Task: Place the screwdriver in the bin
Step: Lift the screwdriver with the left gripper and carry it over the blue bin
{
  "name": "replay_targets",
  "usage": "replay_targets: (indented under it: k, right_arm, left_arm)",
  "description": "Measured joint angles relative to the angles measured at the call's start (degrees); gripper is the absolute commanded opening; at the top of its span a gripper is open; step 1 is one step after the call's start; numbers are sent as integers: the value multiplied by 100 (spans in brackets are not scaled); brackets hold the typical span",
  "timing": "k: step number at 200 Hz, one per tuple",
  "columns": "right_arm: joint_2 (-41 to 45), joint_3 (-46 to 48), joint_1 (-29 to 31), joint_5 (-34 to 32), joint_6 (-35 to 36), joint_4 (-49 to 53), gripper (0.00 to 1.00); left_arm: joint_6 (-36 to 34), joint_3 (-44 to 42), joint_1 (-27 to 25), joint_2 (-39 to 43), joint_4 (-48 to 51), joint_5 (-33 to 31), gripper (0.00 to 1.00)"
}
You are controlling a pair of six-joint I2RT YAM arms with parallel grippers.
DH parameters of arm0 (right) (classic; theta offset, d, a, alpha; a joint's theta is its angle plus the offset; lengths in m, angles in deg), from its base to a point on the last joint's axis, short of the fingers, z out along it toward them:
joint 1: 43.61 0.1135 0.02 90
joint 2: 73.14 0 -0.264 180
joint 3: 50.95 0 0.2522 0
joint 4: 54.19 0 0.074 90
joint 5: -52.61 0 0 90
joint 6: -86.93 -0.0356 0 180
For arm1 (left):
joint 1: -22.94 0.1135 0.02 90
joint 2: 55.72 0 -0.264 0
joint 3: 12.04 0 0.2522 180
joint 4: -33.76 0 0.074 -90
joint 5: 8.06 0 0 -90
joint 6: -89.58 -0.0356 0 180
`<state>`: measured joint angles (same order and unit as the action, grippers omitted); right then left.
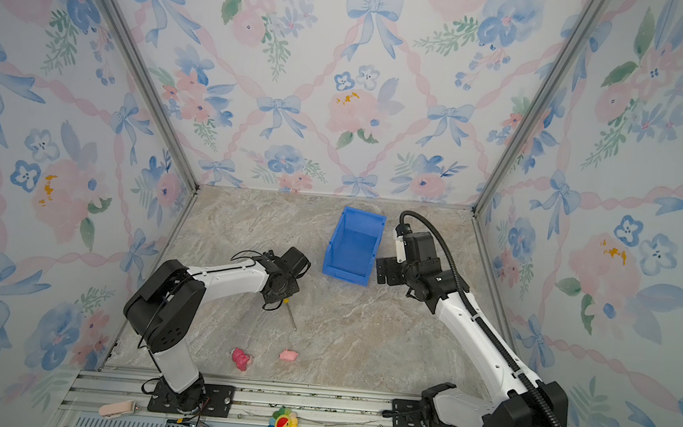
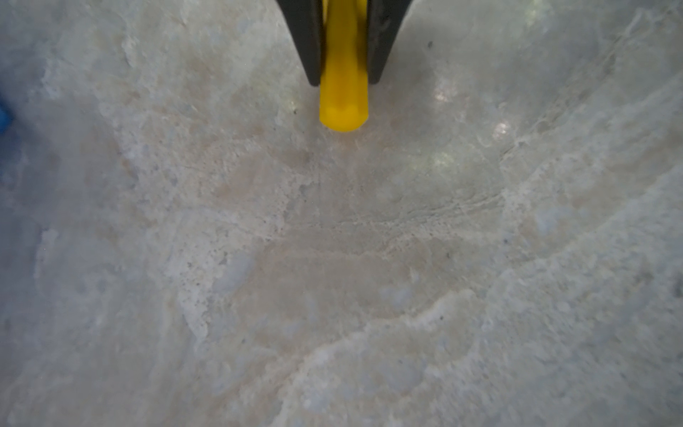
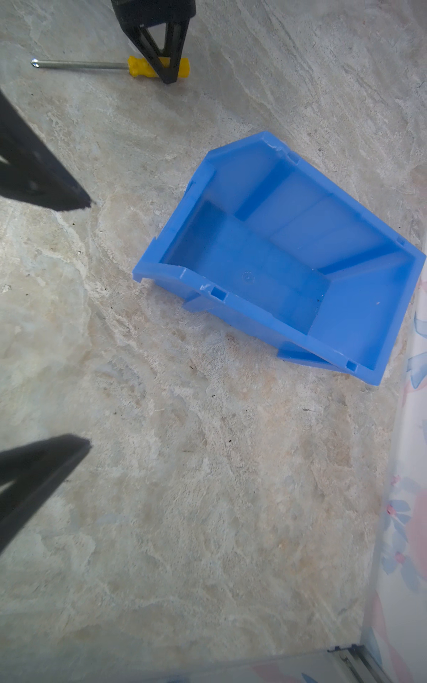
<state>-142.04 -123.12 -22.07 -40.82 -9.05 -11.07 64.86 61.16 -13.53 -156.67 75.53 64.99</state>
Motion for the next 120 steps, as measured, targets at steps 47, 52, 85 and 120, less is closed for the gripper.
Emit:
replay_targets:
  k: [47, 52, 85, 120]
  right_arm:
    - [2, 0, 0, 0, 2, 2, 97]
    - [2, 0, 0, 0, 0, 0, 97]
    - [2, 0, -2, 0, 0, 2, 97]
    - [0, -48, -2, 9, -7, 35, 97]
  left_arm:
    - [-251, 221, 0, 0, 0, -57, 0]
    - [-284, 256, 0, 0, 0, -68, 0]
    - [-511, 516, 0, 20, 2, -92, 0]
    - [-789, 896, 0, 129, -2, -83, 0]
